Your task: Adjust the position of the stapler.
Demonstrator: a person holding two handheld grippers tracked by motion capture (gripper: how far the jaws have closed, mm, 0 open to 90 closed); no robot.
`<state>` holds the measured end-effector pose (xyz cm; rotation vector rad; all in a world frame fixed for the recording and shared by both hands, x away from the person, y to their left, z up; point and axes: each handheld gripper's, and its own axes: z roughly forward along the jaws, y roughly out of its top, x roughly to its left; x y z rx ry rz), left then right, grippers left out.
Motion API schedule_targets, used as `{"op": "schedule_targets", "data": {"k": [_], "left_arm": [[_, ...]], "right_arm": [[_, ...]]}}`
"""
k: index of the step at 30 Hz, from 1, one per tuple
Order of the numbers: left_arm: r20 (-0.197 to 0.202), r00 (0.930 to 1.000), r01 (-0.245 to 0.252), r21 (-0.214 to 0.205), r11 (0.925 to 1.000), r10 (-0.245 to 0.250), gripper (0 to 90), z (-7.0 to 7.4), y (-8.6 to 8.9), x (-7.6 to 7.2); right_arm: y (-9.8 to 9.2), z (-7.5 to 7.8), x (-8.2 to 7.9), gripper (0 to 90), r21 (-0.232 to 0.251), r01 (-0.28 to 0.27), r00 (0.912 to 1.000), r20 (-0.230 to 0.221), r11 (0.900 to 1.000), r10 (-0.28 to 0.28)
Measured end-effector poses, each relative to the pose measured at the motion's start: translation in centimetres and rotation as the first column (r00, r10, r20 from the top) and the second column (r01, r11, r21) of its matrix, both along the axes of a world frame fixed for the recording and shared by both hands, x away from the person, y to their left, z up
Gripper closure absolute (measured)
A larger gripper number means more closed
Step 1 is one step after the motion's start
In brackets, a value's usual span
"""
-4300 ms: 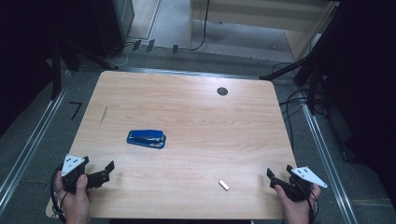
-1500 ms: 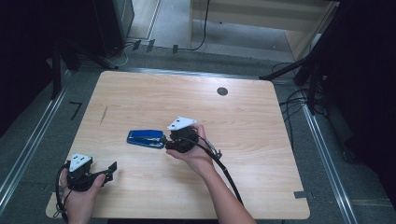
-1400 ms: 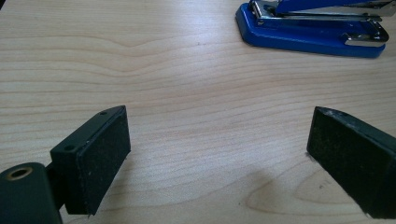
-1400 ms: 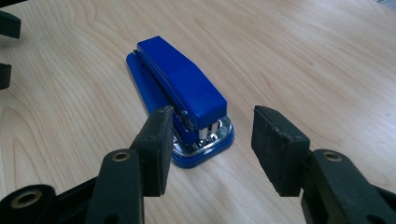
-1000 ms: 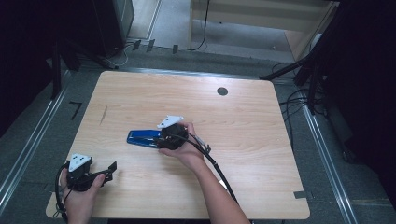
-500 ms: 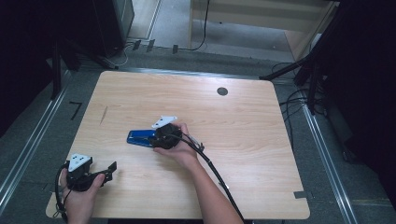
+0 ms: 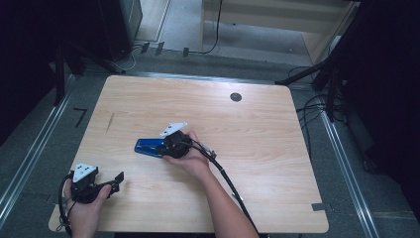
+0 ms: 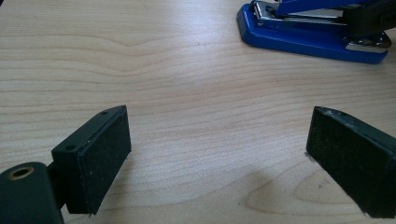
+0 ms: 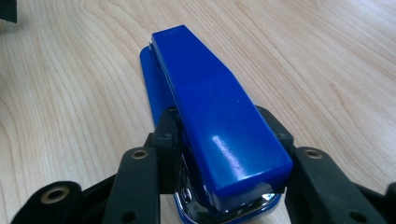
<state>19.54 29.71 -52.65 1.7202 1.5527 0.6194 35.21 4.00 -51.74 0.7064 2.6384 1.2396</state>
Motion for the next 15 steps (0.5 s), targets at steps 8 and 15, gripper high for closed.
{"op": "schedule_targets", "data": {"k": [8, 15], "left_arm": [[0.000, 1.0000, -0.001, 0.000, 1.0000, 0.001, 6.8, 0.0, 0.0, 0.0], [0.000, 1.0000, -0.001, -0.002, 1.0000, 0.001, 6.8, 0.0, 0.0, 0.0]], "right_arm": [[0.2, 0.3, -0.9, 67.0, -0.044, -0.012, 0.9997, 0.019, 0.9990, 0.013], [-0.1, 0.5, -1.2, 67.5, -0.055, 0.022, 0.9997, 0.014, 0.9983, -0.021]]}}
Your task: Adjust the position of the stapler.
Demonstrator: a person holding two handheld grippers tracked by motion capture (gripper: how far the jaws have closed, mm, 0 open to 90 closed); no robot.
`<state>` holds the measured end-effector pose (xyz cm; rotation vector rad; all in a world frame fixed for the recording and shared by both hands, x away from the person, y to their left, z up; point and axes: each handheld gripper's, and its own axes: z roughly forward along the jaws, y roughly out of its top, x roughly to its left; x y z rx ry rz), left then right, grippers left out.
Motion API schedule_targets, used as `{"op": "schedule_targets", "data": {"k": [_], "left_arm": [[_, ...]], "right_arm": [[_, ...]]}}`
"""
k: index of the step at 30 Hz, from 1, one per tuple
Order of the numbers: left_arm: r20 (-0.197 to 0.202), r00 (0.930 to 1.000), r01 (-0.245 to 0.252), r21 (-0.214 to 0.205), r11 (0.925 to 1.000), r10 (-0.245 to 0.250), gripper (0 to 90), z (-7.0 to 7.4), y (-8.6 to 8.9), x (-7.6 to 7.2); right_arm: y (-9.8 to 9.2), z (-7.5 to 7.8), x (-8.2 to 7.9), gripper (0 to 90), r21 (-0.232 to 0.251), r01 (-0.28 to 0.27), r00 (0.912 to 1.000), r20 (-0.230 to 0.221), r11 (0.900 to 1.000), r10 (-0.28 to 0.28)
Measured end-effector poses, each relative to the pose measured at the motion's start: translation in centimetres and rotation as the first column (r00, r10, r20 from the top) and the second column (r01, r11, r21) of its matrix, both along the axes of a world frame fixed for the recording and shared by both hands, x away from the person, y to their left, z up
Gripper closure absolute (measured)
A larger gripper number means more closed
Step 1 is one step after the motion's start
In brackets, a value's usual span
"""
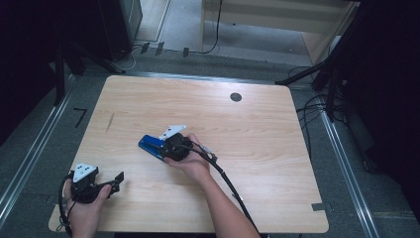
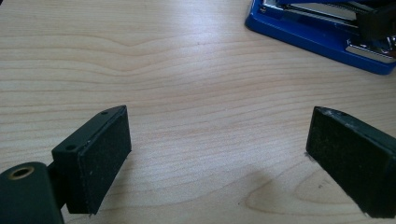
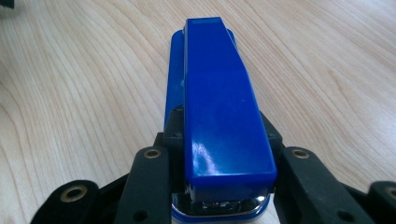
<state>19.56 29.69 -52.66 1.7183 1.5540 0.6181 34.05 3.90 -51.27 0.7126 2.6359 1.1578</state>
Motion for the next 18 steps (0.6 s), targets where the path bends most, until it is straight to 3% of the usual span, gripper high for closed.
{"op": "schedule_targets", "data": {"k": [13, 18], "left_arm": [[0.000, 1.0000, -0.001, 0.003, 1.0000, 0.001, 6.8, 0.0, 0.0, 0.0], [0.000, 1.0000, 0.000, 0.002, 1.0000, 0.000, 6.8, 0.0, 0.0, 0.0]], "right_arm": [[-1.5, 0.2, -0.7, 67.6, -0.028, 0.004, 0.9999, 0.013, 0.9996, -0.004], [-2.8, 0.4, -0.8, 67.6, -0.039, 0.034, 0.9993, 0.015, 0.9986, -0.034]]}}
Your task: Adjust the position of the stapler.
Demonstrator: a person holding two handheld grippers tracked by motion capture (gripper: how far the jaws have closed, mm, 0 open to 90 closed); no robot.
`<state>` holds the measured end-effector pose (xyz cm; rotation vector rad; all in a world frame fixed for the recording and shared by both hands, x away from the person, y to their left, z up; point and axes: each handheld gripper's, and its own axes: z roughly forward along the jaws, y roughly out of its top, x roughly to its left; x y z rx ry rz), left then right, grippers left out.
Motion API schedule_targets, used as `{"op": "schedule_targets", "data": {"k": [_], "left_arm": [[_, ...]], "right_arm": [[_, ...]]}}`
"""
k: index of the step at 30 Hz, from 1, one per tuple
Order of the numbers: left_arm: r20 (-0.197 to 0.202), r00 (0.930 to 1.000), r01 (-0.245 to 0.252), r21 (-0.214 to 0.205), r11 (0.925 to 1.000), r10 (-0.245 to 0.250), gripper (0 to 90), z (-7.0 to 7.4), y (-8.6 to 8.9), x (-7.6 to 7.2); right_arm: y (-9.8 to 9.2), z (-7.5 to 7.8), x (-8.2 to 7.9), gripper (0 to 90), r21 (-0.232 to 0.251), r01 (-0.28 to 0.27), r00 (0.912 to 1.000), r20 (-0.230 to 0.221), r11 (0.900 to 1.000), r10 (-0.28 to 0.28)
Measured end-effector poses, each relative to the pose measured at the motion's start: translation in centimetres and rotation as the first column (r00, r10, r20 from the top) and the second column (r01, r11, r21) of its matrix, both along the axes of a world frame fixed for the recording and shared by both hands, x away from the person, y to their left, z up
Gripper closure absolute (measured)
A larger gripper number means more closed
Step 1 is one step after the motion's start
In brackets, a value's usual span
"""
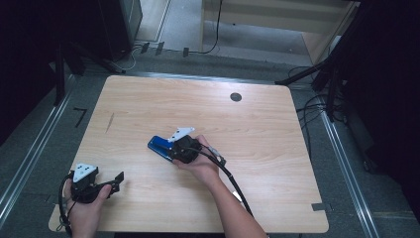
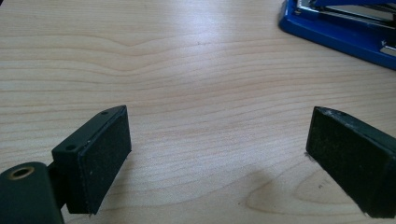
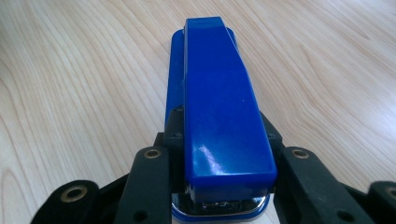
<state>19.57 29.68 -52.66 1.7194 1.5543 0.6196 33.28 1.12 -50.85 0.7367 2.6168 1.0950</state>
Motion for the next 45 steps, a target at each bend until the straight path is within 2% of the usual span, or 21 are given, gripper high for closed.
{"op": "schedule_targets", "data": {"k": [15, 29, 37, 43, 45], "left_arm": [[0.002, 1.0000, -0.003, 0.005, 1.0000, 0.003, 6.8, 0.0, 0.0, 0.0], [0.003, 1.0000, -0.002, 0.005, 1.0000, 0.002, 6.8, 0.0, -0.1, 0.0], [0.002, 1.0000, -0.004, 0.006, 1.0000, 0.004, 6.8, 0.0, 0.0, 0.0], [0.004, 1.0000, -0.004, 0.006, 1.0000, 0.004, 6.9, 0.0, -0.1, 0.0], [0.003, 1.0000, -0.007, 0.008, 0.9999, 0.006, 6.9, 0.0, -0.1, 0.0]], "right_arm": [[-4.2, 0.2, -0.2, 67.6, 0.010, 0.062, 0.9980, -0.013, 0.9980, -0.061], [-8.0, 0.3, -0.7, 67.6, 0.006, 0.095, 0.9955, -0.002, 0.9955, -0.095], [-9.6, 0.1, -1.6, 67.6, 0.013, 0.093, 0.9957, -0.002, 0.9956, -0.093], [-10.5, -0.1, -2.4, 67.5, 0.013, 0.075, 0.9971, 0.009, 0.9971, -0.075], [-11.0, -0.1, -2.7, 67.5, 0.026, 0.066, 0.9978, 0.010, 0.9975, -0.066]]}}
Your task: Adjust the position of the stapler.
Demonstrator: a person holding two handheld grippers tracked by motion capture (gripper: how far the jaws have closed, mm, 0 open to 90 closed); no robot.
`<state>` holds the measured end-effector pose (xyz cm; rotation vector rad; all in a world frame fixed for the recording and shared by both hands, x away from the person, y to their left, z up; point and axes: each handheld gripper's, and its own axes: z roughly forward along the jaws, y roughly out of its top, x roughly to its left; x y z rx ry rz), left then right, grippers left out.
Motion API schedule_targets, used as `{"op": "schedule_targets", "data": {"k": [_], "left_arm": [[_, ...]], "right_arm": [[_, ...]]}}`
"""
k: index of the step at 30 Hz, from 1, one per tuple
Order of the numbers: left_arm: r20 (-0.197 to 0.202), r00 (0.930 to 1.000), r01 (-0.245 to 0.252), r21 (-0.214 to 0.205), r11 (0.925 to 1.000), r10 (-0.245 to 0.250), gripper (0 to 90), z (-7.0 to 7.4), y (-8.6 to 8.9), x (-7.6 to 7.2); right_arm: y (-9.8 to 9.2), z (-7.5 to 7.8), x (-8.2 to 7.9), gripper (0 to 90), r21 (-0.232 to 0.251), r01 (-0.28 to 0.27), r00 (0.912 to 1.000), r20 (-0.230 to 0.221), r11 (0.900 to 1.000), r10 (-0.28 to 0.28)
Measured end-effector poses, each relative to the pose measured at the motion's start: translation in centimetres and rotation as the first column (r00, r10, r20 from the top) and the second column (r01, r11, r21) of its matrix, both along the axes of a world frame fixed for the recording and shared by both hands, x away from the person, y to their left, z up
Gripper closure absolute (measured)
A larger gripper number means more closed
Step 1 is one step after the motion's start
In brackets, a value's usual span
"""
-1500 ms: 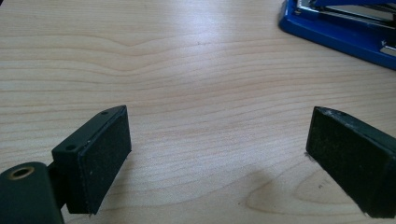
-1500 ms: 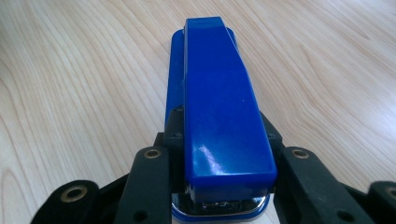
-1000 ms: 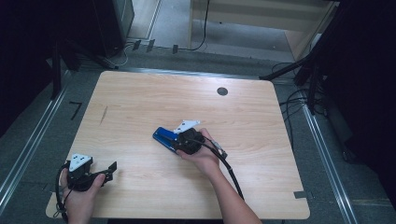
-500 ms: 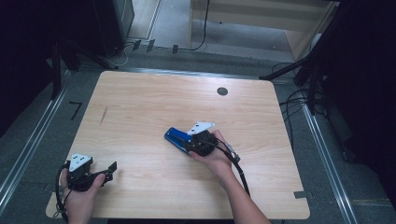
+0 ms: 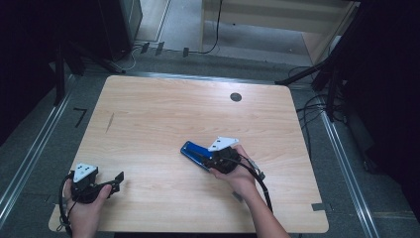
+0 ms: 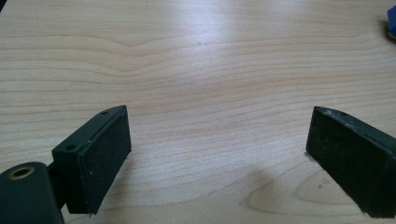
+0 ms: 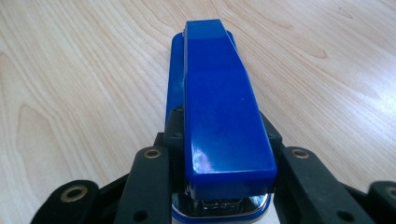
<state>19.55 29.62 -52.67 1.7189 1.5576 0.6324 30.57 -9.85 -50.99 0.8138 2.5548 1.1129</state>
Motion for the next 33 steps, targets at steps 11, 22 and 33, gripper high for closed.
{"op": "schedule_targets", "data": {"k": [11, 22, 33], "left_arm": [[0.001, 1.0000, -0.001, 0.000, 1.0000, 0.001, 6.9, 0.0, 0.0, 0.0], [0.003, 1.0000, 0.001, 0.000, 1.0000, -0.001, 6.9, 0.0, -0.1, -0.1], [0.011, 0.9999, 0.007, 0.029, 0.9996, -0.007, 7.3, 0.0, -0.4, -0.1]], "right_arm": [[-0.8, -0.3, -0.8, 67.5, 0.007, -0.078, 0.9969, 0.009, 0.9969, 0.078], [-0.7, -0.5, -2.2, 67.5, 0.011, -0.168, 0.9856, 0.026, 0.9858, 0.167], [-0.8, -1.2, -2.4, 65.8, 0.039, -0.150, 0.9887, -0.004, 0.9879, 0.150]]}}
